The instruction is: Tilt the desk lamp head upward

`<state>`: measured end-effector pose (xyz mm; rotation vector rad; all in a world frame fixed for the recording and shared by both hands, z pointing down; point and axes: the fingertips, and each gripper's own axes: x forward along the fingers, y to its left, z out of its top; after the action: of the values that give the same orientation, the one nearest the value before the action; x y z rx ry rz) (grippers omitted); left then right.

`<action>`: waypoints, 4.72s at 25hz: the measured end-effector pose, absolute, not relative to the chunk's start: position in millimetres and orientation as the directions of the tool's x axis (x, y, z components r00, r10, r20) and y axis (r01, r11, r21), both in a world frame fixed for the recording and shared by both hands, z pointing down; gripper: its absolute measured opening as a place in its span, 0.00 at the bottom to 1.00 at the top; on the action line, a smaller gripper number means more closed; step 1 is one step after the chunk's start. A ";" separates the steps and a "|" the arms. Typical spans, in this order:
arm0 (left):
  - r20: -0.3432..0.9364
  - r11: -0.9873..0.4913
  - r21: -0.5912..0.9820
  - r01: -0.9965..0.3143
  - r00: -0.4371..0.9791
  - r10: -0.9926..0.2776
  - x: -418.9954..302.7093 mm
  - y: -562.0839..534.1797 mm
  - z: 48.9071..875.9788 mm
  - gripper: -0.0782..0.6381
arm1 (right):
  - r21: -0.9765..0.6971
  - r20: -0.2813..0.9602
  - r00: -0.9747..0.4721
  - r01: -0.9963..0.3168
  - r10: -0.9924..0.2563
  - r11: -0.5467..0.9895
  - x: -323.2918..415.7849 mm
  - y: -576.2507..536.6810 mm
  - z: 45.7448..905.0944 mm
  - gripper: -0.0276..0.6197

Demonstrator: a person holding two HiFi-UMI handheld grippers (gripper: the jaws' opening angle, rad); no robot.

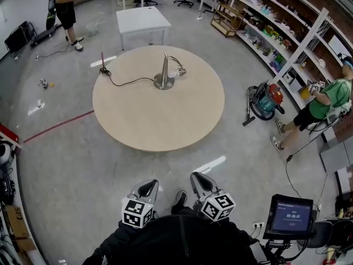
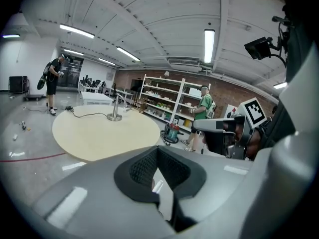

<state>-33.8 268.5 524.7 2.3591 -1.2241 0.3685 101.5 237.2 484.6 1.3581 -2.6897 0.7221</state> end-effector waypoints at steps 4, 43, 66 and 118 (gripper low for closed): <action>0.420 -0.516 0.235 -0.824 0.565 -0.710 6.1 223.2 518.0 0.12 | -0.387 0.224 -0.623 -0.762 -0.749 0.519 136.3 188.7 482.0 0.07; 0.460 -0.567 0.214 -0.795 0.594 -0.660 49.0 8.4 520.1 0.12 | -0.456 0.266 -0.566 -0.787 -0.780 0.415 185.5 -18.6 505.3 0.07; 0.393 -0.536 0.341 -0.772 0.635 -0.665 -69.4 -83.4 529.3 0.12 | -0.344 0.377 -0.491 -0.861 -0.785 0.374 83.9 -105.2 494.3 0.07; 0.536 -0.322 0.041 -0.946 0.293 -0.792 -49.0 -399.9 607.5 0.39 | -0.681 0.398 -0.657 -0.679 -0.640 0.273 85.6 -418.9 645.6 0.53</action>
<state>-49.0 -399.9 607.5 2.2167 -1.5669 0.6094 85.6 -418.9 645.6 1.2811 -2.4709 1.3583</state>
